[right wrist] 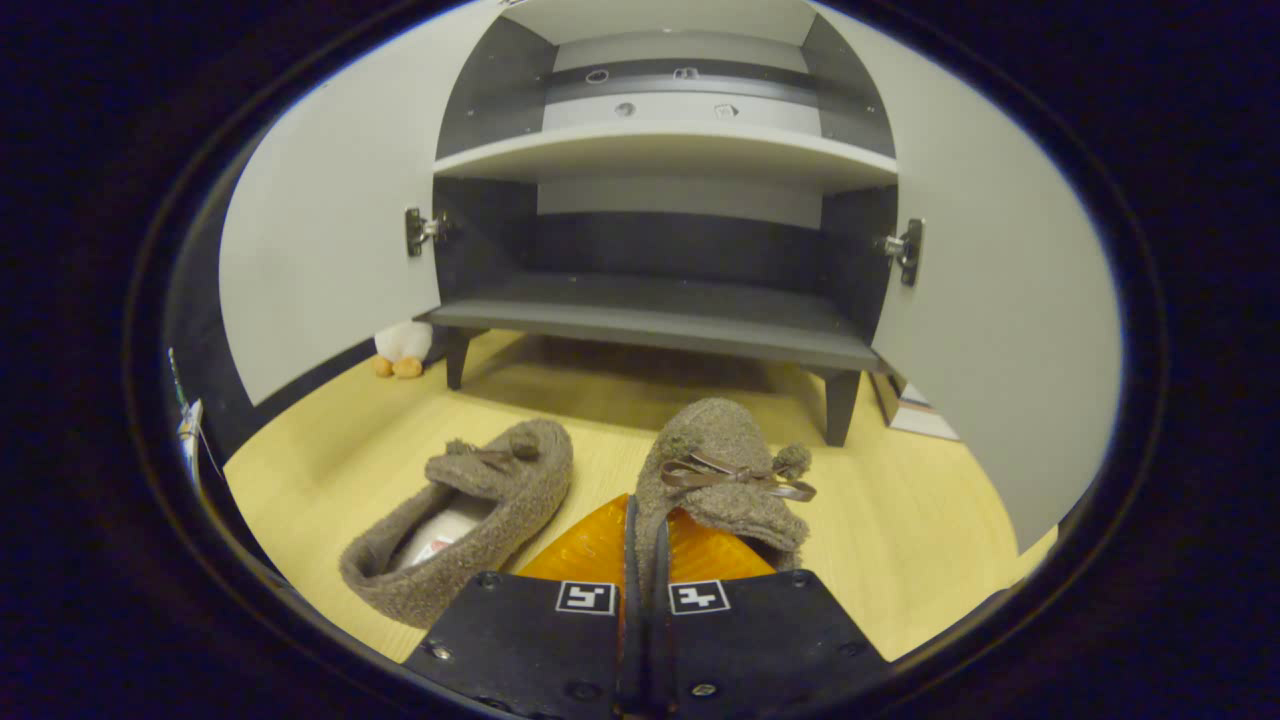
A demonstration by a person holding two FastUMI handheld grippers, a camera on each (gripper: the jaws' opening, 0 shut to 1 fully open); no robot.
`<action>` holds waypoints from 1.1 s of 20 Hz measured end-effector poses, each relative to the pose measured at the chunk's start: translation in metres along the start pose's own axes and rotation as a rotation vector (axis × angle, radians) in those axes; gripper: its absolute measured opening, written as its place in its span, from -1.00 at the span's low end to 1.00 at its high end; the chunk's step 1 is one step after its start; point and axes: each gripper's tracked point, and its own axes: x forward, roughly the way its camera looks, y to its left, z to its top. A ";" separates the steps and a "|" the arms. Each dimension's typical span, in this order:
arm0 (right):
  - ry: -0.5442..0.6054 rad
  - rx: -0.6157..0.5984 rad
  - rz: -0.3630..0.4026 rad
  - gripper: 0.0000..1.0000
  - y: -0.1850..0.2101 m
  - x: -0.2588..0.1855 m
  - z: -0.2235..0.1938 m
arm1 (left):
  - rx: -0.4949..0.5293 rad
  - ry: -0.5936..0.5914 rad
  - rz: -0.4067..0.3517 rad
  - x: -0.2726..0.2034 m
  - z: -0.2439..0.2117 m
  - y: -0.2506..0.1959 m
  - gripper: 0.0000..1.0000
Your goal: Grab one shoe with the right hand and put it into the shoe cabinet, grab the other shoe with the left hand and put it into the shoe cabinet; then close the right door with the right hand and the left door with the left hand.
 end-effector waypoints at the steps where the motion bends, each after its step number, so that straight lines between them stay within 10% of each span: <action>1: -0.030 -0.002 0.003 -0.87 -0.001 -0.009 0.018 | -0.003 -0.001 -0.005 0.000 0.000 -0.002 0.89; 12: -0.251 0.003 0.031 -0.87 -0.007 -0.063 0.216 | -0.018 -0.023 -0.037 -0.002 0.003 -0.016 0.89; 22: -0.181 -0.030 -0.044 -0.88 -0.035 0.050 0.356 | 0.010 -0.011 -0.022 -0.011 -0.005 -0.017 0.89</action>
